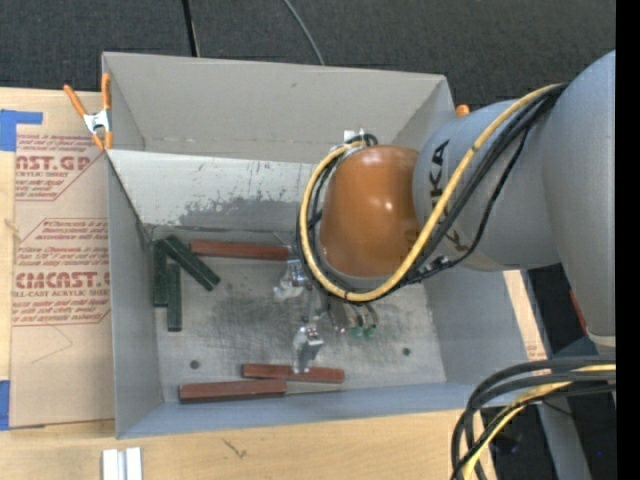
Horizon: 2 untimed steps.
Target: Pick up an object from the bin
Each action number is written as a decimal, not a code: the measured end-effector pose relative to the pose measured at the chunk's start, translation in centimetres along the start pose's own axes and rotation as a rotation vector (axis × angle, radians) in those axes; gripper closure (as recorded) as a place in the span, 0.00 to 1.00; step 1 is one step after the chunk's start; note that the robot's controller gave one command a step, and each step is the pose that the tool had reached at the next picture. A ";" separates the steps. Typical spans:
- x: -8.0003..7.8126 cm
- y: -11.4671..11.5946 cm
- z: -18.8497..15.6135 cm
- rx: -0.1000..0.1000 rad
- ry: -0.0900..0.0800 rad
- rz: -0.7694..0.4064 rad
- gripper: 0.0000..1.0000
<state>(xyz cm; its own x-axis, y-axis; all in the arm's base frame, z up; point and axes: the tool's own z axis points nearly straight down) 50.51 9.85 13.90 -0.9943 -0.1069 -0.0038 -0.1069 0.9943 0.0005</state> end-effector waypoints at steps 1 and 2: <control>1.4 -1.2 1.4 0.000 0.005 -0.108 0.00; 2.1 0.9 0.7 -0.002 0.005 -0.102 0.00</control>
Offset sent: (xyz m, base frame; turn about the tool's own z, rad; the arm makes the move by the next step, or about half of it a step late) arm -0.0209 0.0045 -0.0066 -0.1003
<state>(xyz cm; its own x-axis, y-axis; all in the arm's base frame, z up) 48.36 10.51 13.19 -0.9782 -0.2077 0.0007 -0.2077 0.9782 0.0018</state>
